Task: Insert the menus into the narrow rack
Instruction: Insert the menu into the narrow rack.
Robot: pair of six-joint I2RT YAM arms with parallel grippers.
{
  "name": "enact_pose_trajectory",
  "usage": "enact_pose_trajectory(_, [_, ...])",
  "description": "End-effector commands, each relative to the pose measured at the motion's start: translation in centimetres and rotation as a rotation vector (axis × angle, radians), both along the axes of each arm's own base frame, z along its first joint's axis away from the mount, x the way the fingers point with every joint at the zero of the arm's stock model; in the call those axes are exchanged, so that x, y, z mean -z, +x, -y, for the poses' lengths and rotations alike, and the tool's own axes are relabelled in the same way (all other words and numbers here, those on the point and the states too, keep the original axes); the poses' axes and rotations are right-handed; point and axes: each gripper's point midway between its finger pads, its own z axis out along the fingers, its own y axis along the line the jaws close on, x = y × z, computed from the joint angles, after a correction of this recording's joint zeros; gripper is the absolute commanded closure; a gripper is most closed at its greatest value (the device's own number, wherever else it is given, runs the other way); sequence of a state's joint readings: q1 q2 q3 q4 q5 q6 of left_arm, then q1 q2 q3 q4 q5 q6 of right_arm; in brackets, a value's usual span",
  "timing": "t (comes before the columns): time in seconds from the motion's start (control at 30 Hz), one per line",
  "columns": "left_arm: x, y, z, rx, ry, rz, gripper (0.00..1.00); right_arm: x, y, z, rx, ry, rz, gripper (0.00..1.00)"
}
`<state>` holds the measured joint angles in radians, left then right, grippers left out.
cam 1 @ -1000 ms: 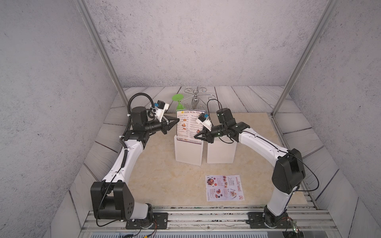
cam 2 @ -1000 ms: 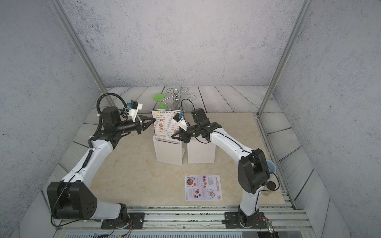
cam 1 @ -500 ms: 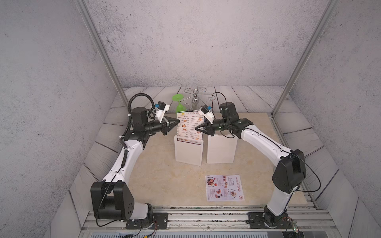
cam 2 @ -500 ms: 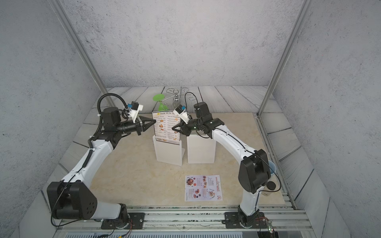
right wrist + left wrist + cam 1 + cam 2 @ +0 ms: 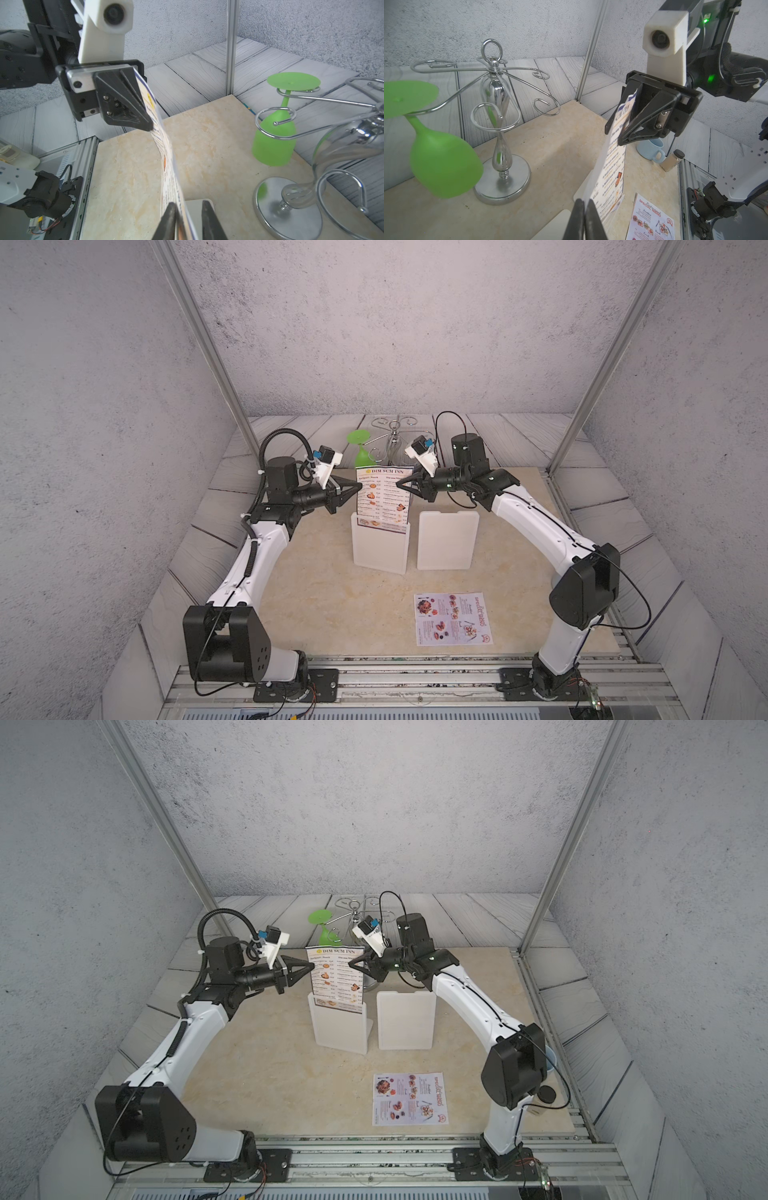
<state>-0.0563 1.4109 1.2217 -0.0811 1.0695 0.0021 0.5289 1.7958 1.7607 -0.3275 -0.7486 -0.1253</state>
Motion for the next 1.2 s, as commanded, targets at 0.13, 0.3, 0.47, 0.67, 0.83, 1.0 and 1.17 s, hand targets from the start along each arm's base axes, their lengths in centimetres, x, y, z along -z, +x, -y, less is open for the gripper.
enact_pose_trajectory(0.13, [1.0,-0.1,-0.4,0.006,0.017,0.002,0.92,0.4,0.1,0.1,-0.004,-0.005,-0.026,0.79])
enact_pose_trajectory(0.3, [1.6,-0.1,-0.5,0.002,0.024,-0.01,0.92,0.3,-0.2,0.3,-0.004,-0.004,-0.022,0.8])
enact_pose_trajectory(0.47, [1.9,-0.5,-0.5,0.007,0.025,-0.012,0.92,0.3,-0.5,0.4,-0.007,-0.006,-0.028,0.83])
enact_pose_trajectory(0.67, [2.5,-0.8,-0.5,0.01,0.032,-0.021,0.92,0.3,-0.7,0.5,-0.011,-0.005,-0.032,0.86])
enact_pose_trajectory(0.83, [2.9,-1.0,-0.5,0.013,0.038,-0.021,0.92,0.9,-1.1,0.6,-0.014,-0.01,-0.046,0.91])
enact_pose_trajectory(1.0, [3.3,-0.9,-0.6,0.012,0.049,-0.034,0.92,1.3,-1.4,0.7,-0.017,-0.008,-0.057,0.95])
enact_pose_trajectory(1.17, [3.7,-1.0,-0.6,0.014,0.052,-0.043,0.92,1.6,-1.6,0.8,-0.019,-0.005,-0.065,0.96])
